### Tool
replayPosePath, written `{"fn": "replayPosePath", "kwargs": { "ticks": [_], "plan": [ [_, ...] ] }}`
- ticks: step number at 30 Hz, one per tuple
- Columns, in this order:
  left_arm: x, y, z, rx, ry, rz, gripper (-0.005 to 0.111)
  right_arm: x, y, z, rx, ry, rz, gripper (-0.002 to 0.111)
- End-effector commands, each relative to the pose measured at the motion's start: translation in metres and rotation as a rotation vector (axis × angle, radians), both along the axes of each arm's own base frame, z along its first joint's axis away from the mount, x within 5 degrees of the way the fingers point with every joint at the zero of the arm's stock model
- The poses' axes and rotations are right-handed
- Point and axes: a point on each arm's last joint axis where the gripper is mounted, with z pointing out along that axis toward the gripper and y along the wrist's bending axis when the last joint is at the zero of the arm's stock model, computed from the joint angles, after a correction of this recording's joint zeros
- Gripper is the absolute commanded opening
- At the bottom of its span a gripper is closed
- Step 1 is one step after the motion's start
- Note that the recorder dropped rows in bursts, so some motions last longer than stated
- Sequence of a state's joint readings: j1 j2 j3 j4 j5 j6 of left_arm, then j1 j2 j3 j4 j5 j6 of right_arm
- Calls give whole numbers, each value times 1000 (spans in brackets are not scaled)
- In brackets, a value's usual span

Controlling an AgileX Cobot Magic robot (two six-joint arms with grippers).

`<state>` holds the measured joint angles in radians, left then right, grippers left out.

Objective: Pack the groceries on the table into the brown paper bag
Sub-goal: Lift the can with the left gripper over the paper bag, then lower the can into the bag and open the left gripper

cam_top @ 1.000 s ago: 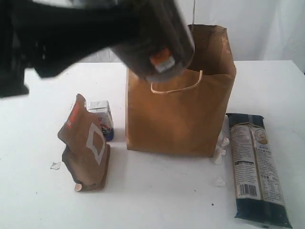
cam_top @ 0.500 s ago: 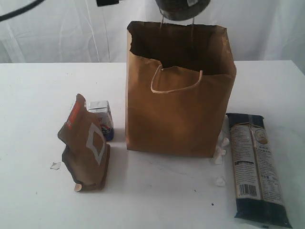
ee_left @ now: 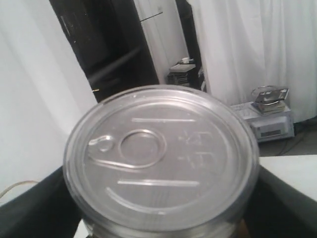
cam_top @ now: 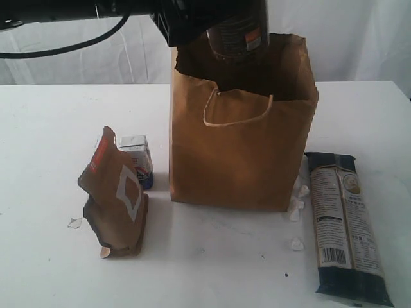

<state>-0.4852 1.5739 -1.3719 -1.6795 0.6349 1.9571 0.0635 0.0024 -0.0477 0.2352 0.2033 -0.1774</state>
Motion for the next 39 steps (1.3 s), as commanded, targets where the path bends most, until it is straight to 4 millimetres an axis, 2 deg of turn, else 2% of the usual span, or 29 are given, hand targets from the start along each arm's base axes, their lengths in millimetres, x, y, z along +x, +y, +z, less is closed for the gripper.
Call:
{"fn": "replayPosePath", "kwargs": {
  "ticks": [1, 6, 11, 21, 32, 34, 39],
  "plan": [
    [0, 1, 7, 63, -187, 39, 0, 0, 0, 1, 35, -13, -5, 0],
    [-2, 0, 1, 140, -222, 10, 0, 0, 0, 2, 55, -20, -5, 0],
    [-3, 0, 0, 118, -121, -2, 0, 0, 0, 2, 63, -19, -4, 0],
    [-4, 1, -11, 227, -112, -20, 0, 0, 1, 2, 92, -20, -1, 0],
    [-3, 1, -12, 225, -70, -10, 1, 0, 0, 2, 92, -22, -2, 0],
    [-2, 1, -13, 229, -37, 4, 5, 0, 0, 2, 93, -25, -2, 0],
    [4, -2, -28, 265, 62, 0, 33, 0, 0, 2, 93, -25, -2, 0]
  ]
}}
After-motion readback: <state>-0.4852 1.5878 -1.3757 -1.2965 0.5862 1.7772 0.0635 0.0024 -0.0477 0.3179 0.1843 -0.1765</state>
